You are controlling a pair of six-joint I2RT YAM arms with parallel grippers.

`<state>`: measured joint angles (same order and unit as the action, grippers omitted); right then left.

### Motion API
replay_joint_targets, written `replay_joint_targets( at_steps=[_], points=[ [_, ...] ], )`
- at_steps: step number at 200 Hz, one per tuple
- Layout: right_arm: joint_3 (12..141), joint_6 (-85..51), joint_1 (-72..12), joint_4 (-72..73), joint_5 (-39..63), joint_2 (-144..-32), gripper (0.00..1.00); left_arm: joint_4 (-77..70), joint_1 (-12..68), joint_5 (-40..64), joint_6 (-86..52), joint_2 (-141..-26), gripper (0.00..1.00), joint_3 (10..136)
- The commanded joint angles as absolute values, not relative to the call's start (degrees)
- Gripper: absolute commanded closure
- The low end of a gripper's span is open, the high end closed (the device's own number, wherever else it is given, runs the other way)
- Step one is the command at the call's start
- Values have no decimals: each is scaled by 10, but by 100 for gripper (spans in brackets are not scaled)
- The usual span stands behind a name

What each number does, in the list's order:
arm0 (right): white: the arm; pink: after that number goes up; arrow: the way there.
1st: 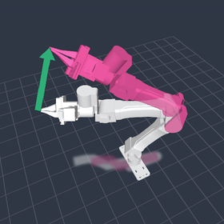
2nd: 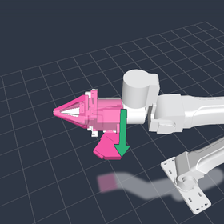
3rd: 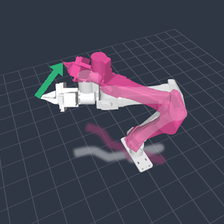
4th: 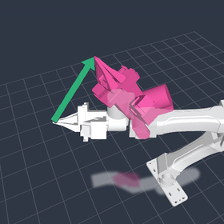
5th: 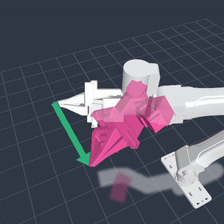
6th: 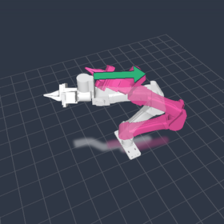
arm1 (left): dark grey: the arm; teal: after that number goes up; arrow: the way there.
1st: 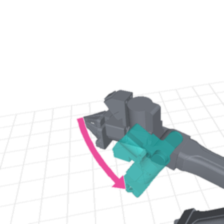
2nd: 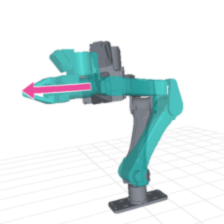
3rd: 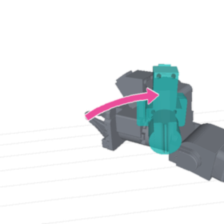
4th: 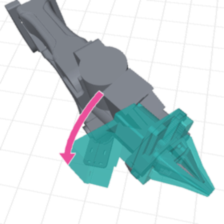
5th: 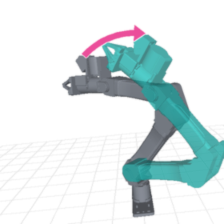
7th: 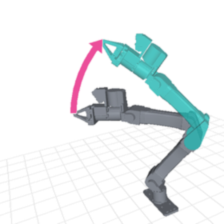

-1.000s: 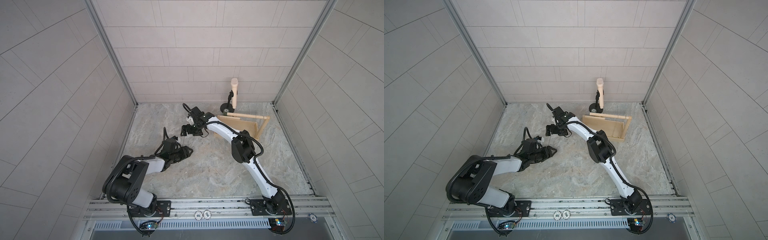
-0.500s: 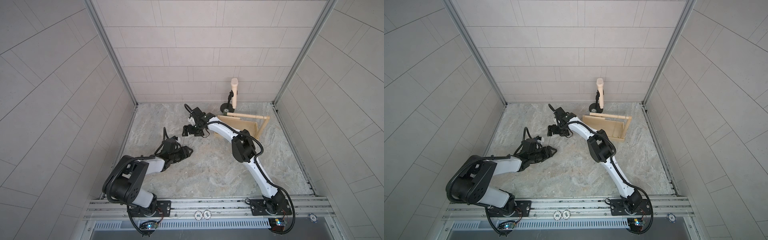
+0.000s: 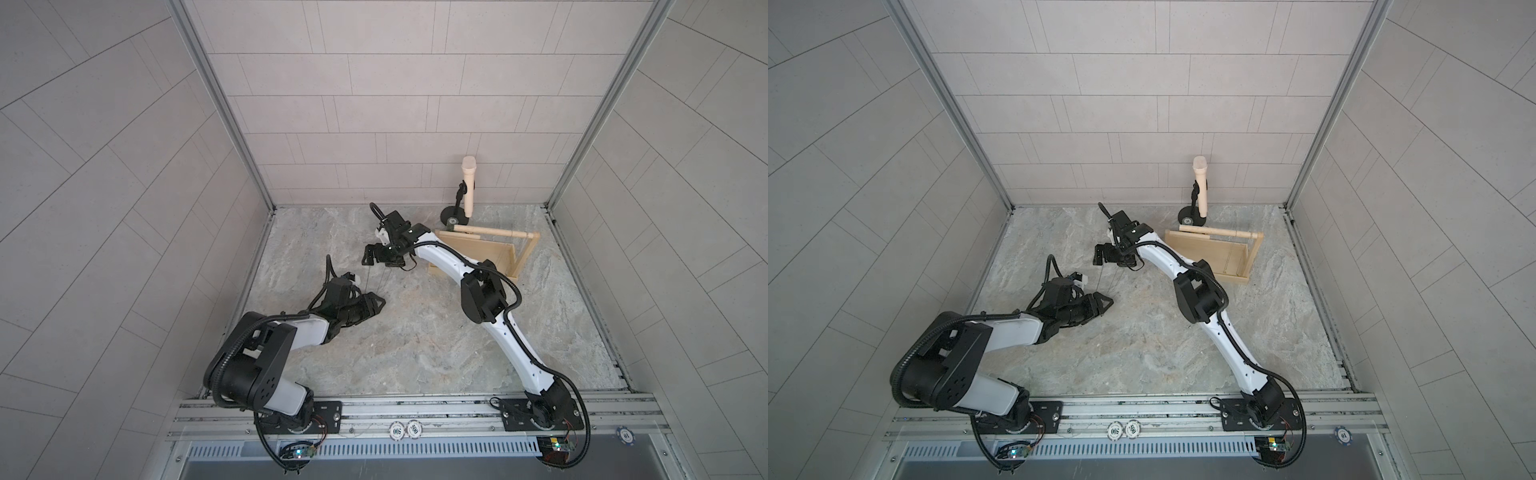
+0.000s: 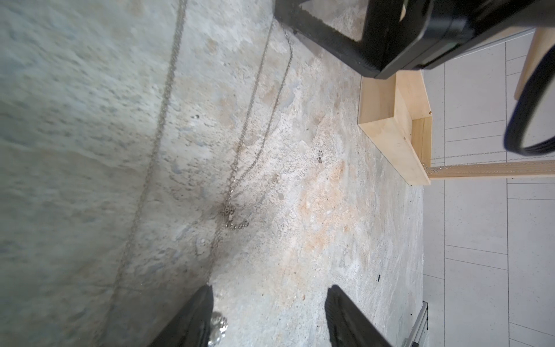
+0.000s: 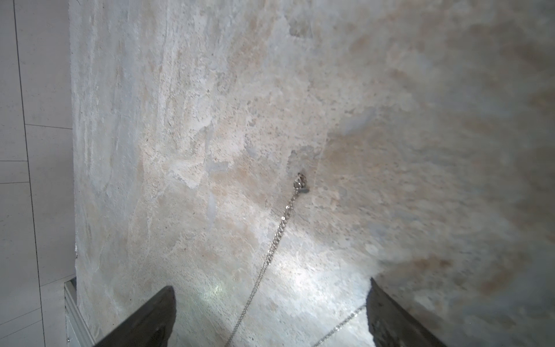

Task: Take the necklace off the jewelry display stand
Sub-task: Place the necklace at the center of the board.

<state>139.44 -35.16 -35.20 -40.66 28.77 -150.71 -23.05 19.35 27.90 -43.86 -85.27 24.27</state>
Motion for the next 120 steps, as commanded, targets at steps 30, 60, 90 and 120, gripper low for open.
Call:
replay_joint_targets(
  at_steps=[30, 60, 90, 120],
  points=[
    [1431, -369, -352, -390, 285, -1563, 0, -123, 179, 255, -430, -855, 35, 224],
    [1440, -374, -352, -366, 288, -1573, 0, -119, 175, 256, -426, -854, 35, 227],
    [1456, -378, -351, -366, 289, -1582, 1, -118, 174, 257, -426, -855, 35, 229],
    [1476, -375, -351, -378, 293, -1580, 0, -118, 172, 260, -425, -855, 35, 236]
  ],
)
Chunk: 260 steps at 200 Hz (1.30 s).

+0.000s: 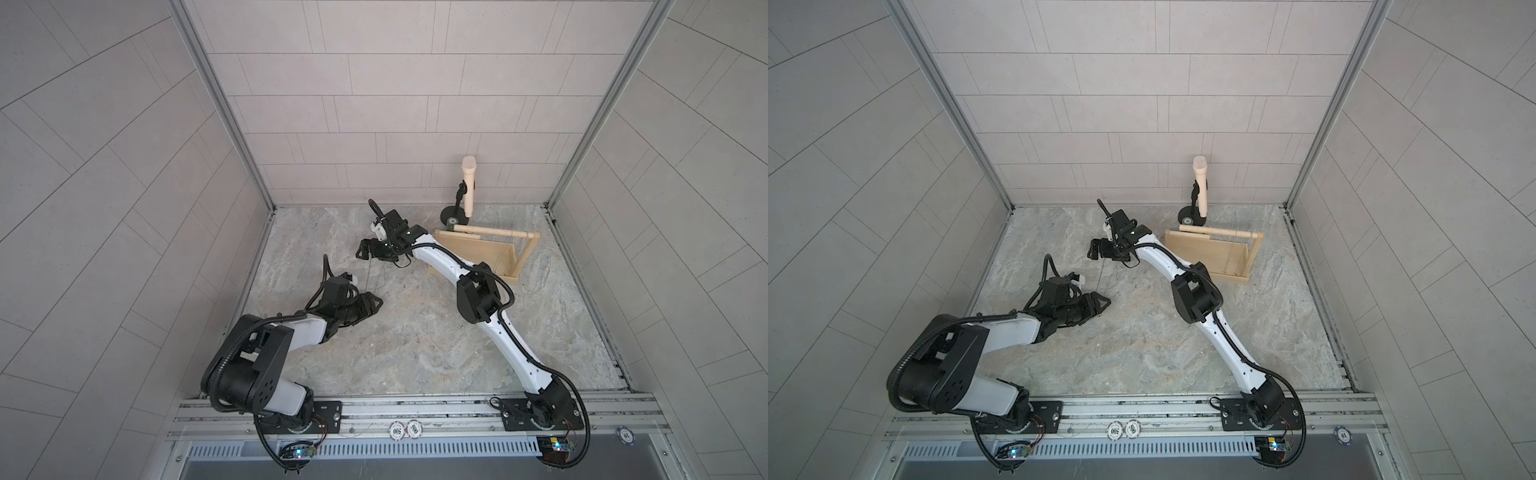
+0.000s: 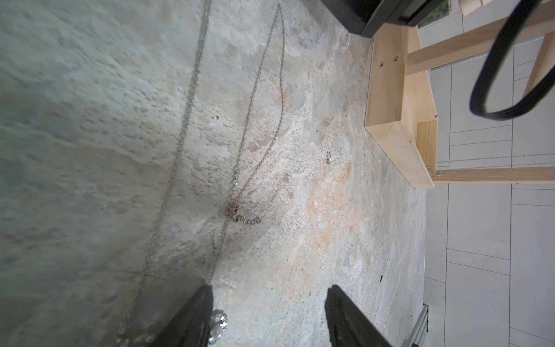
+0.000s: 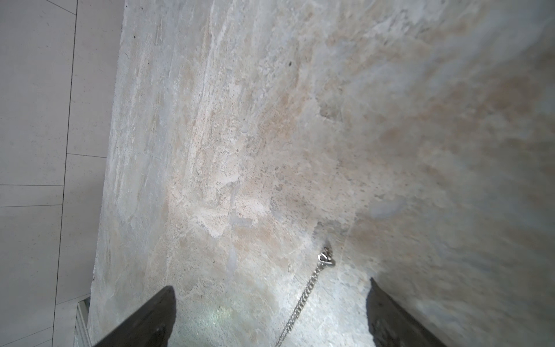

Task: Take the necklace off the jewelry display stand
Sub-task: Place the necklace at the center of the board.

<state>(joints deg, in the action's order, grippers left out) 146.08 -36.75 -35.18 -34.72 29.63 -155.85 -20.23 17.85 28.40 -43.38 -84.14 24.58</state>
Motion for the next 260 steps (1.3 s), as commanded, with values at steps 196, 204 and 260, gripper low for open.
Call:
replay_joint_targets(
  at_steps=[196, 204, 260],
  points=[
    [1344, -347, -380, -409, 273, -1468, 0, -109, 172, 263, -420, -846, 35, 238],
    [1346, -347, -379, -410, 272, -1472, 0, -109, 173, 264, -420, -845, 35, 238],
    [1363, -349, -371, -435, 233, -1506, 0, -106, 172, 262, -419, -841, 35, 238]
  ],
)
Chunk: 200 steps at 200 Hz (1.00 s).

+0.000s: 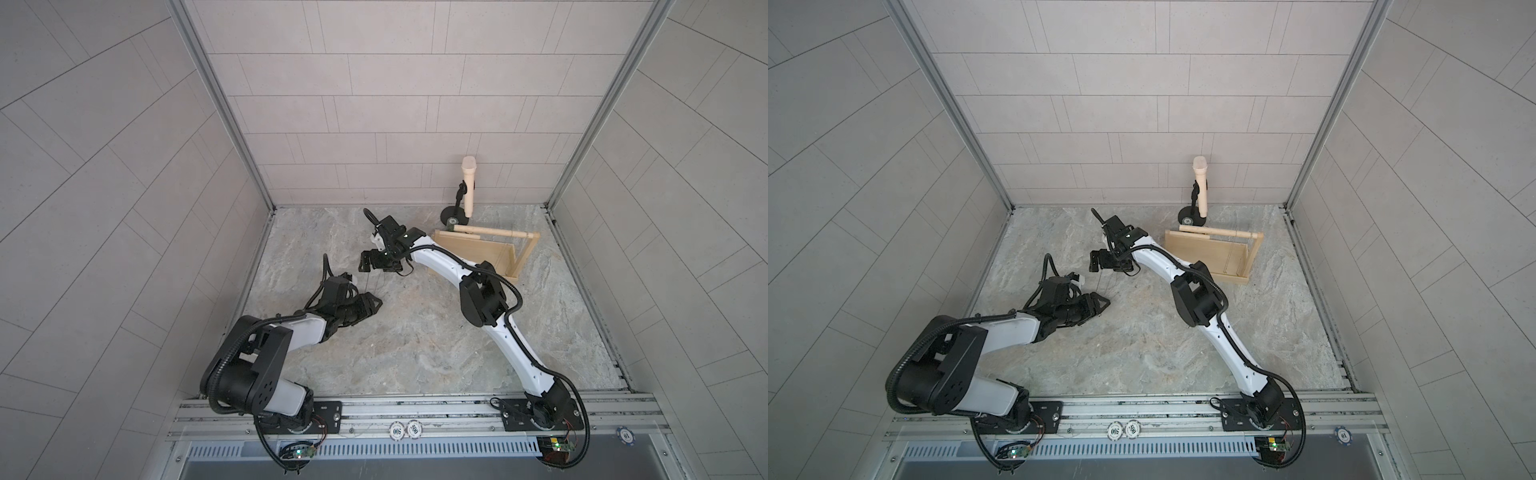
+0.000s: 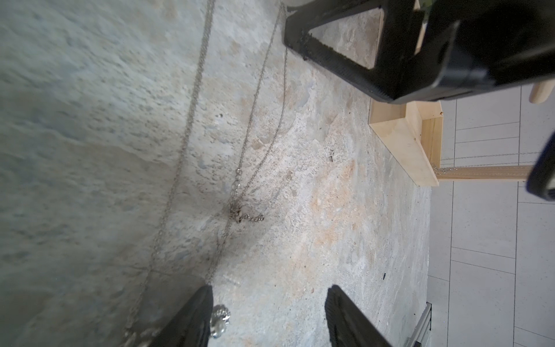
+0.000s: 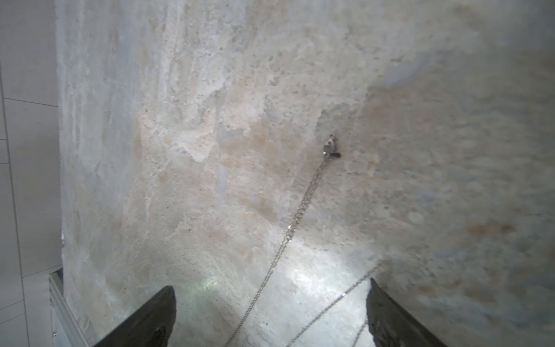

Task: Take the necklace off the jewelry display stand
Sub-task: Place the necklace at the center of the board.

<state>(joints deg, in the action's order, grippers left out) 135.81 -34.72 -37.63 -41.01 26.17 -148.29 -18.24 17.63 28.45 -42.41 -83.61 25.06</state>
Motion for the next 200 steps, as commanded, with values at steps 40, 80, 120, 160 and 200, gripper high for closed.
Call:
replay_joint_targets(
  at_steps=[40, 80, 120, 160, 200],
  points=[
    [1378, -357, -367, -433, 230, -1532, 0, -107, 172, 262, -419, -842, 35, 238],
    [1394, -369, -357, -425, 229, -1553, 0, -106, 172, 264, -421, -839, 34, 242],
    [1409, -379, -355, -407, 237, -1570, 0, -109, 172, 268, -421, -846, 34, 256],
    [1426, -387, -353, -401, 234, -1583, 1, -110, 172, 272, -422, -846, 34, 262],
    [1432, -389, -352, -392, 235, -1586, 0, -110, 172, 278, -421, -842, 34, 263]
  ],
)
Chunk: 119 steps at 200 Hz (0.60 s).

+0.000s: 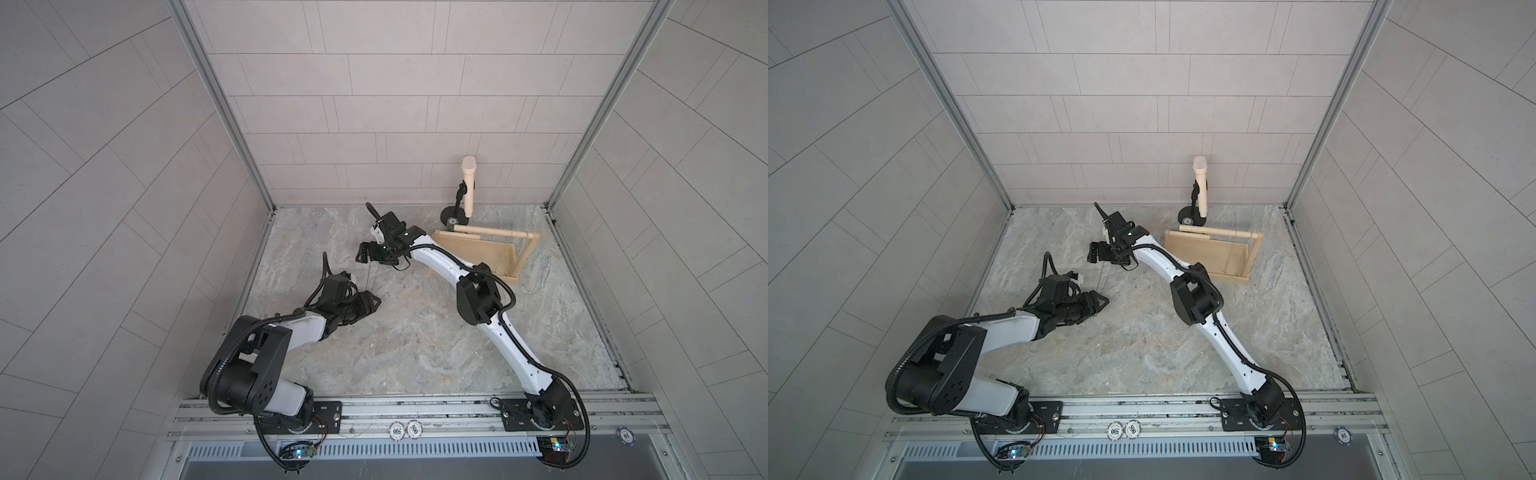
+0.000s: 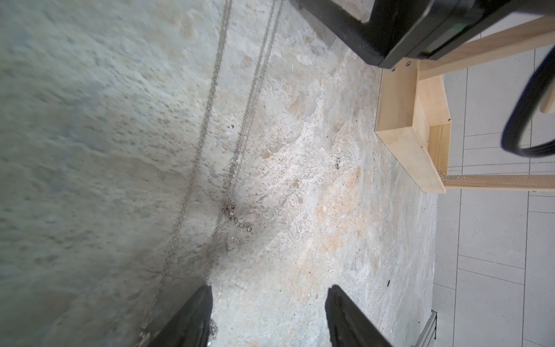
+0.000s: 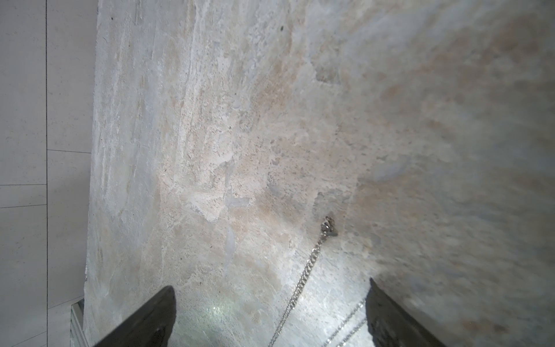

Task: Take the necklace off the jewelry display stand
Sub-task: Place the necklace at the center of the board.

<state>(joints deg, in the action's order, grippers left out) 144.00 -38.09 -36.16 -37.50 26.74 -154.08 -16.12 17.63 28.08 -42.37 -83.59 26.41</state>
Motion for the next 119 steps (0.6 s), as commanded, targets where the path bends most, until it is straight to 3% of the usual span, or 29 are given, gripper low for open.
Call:
replay_joint_targets(
  at_steps=[1, 63, 119],
  points=[
    [1432, -389, -352, -391, 236, -1586, 0, -110, 172, 278, -421, -842, 34, 263],
    [1456, -387, -351, -390, 248, -1576, 0, -111, 174, 292, -421, -827, 33, 274],
    [1456, -388, -350, -378, 260, -1558, 1, -111, 175, 296, -421, -813, 27, 284]
  ],
)
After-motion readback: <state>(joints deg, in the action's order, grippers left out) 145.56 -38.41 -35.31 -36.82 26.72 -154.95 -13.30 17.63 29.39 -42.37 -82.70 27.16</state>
